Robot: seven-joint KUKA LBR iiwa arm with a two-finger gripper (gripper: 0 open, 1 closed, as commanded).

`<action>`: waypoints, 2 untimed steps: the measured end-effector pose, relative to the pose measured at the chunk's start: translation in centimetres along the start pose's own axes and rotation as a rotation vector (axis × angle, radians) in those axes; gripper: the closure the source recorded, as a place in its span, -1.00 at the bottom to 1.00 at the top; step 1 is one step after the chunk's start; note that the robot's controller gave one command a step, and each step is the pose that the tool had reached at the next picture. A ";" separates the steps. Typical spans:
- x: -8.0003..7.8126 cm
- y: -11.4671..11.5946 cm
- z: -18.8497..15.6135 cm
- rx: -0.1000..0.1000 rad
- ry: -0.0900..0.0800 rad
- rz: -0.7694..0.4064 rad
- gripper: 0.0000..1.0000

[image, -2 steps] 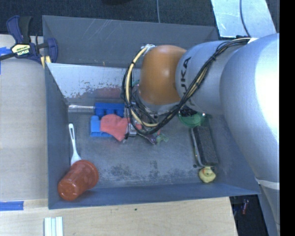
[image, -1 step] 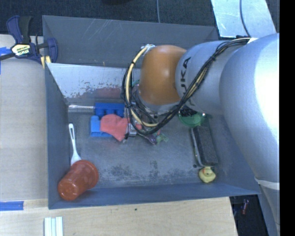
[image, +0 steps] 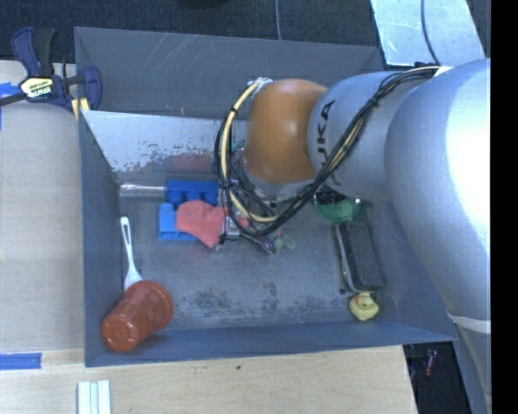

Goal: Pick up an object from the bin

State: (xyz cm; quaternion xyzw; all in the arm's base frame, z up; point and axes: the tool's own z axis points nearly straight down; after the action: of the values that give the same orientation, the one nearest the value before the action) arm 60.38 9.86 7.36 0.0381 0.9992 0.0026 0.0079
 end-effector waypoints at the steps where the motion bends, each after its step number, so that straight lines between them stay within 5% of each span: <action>1: 0.0 0.0 0.0 0.000 0.000 0.000 1.00; 2: 0.0 0.0 0.0 0.000 0.000 0.000 1.00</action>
Offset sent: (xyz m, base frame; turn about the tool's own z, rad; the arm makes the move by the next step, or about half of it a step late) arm 0.0000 0.0000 0.0000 0.0000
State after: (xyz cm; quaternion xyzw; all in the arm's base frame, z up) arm 60.38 9.86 7.36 0.0382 0.9992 0.0027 0.0080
